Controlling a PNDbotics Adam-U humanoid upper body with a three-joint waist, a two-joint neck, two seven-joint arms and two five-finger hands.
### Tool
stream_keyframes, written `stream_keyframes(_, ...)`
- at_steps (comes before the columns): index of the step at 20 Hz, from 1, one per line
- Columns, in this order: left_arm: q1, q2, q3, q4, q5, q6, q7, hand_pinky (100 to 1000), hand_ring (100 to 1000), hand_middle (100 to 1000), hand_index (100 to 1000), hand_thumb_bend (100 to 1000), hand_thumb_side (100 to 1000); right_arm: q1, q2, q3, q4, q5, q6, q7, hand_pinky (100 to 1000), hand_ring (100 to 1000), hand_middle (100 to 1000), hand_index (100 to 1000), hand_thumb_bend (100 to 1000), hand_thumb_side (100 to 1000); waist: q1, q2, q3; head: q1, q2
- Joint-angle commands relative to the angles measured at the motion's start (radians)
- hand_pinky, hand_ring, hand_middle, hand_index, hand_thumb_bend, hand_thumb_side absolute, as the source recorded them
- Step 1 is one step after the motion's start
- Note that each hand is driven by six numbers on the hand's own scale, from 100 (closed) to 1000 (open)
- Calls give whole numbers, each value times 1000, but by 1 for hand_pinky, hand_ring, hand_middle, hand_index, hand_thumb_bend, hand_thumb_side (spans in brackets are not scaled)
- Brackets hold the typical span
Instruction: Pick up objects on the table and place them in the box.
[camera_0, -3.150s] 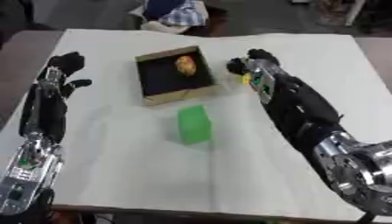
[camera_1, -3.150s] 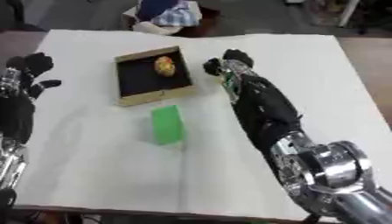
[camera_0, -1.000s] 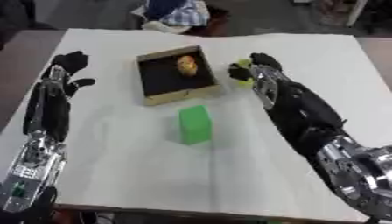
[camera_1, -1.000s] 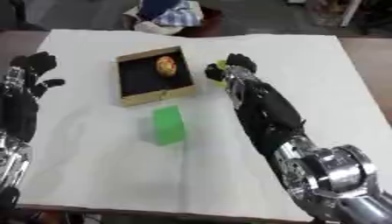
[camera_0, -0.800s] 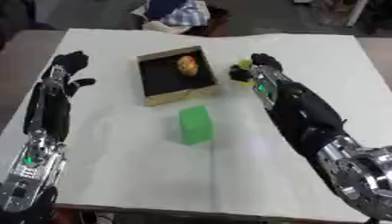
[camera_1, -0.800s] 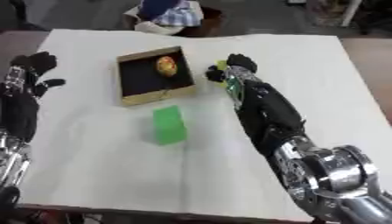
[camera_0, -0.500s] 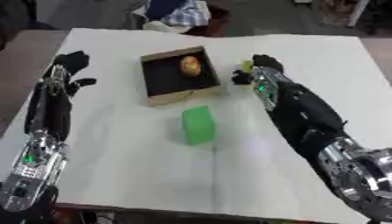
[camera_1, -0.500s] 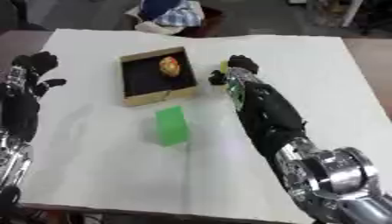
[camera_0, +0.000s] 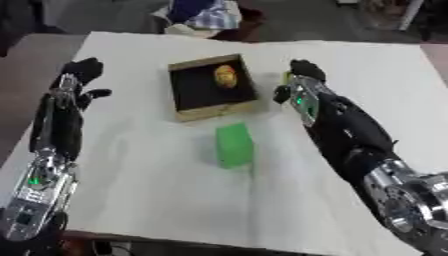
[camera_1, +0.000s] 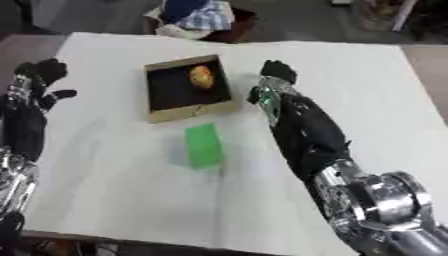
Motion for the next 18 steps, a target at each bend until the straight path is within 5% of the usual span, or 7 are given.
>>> stream_keyframes(1,-10,16,10,-14,3,0,1,715,881,753,819,100,923,-20,-11,-4,-37,-12,-10,-25,579,621,856,979,100,138,11,-16,0,3,5)
stream_keyframes(11,-9,15,11,-14,5,0,1,716,883,753,819,100,924,-34,14,-6,-179,21,-164,32,581,613,853,986,100,102,12,-15,-2,2,5)
stream_keyframes(18,-9,14,11,-13,6,0,1,716,885,753,819,100,924,-29,45,3,-261,4,-294,104,586,612,852,993,100,154,13,-16,-4,1,5)
